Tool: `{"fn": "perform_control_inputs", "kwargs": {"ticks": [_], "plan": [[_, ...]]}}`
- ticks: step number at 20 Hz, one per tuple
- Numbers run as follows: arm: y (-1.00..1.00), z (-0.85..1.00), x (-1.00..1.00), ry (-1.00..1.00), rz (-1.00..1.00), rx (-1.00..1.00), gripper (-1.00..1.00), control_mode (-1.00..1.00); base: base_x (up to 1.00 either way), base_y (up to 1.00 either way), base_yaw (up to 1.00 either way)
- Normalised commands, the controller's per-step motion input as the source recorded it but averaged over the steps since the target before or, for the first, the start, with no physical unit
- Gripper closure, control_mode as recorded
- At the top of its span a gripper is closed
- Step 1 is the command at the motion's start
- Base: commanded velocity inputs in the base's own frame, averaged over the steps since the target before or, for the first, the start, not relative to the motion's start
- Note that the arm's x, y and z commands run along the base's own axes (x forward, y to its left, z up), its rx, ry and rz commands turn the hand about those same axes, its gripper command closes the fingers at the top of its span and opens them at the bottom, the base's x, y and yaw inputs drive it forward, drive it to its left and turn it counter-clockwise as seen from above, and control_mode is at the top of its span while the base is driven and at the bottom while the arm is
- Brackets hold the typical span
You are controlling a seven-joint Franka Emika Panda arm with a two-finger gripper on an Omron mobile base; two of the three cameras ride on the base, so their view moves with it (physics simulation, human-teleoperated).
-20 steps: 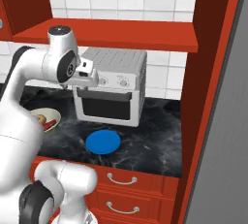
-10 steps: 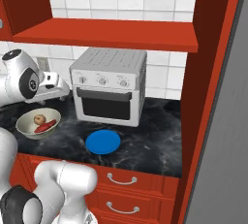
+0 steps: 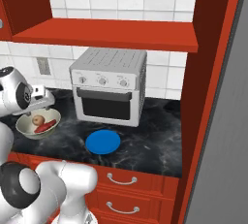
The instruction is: Remove the peach from the bowl and place it on the small plate. Then place the bowl with only the steak in the microwave, close the door, and press the start button to microwave the steak.
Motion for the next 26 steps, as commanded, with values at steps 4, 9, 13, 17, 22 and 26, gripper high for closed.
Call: {"fn": "perform_control_inputs", "kwargs": {"ticks": [4,9,13,17,22,26], "plan": [[0.59,-0.54,0.33,0.07,0.07,0.00,-1.00,-1.00,0.00,0.00,0.00],[0.13,-0.35,0.39,0.07,0.00,0.00,-1.00,-1.00,0.00,0.00,0.00],[0.41,-0.34,0.50,0.06,0.01,0.00,-1.00,-1.00,0.00,0.00,0.00],[0.31,-0.26,0.21,0.00,0.03,0.00,-1.00,-1.00,0.00,0.00,0.00],[0.12,-0.22,0.01,0.00,0.06,0.00,-1.00,-1.00,0.00,0.00,0.00],[0.18,-0.38,0.03,0.00,0.07,0.00,-1.00,-1.00,0.00,0.00,0.00]]}}
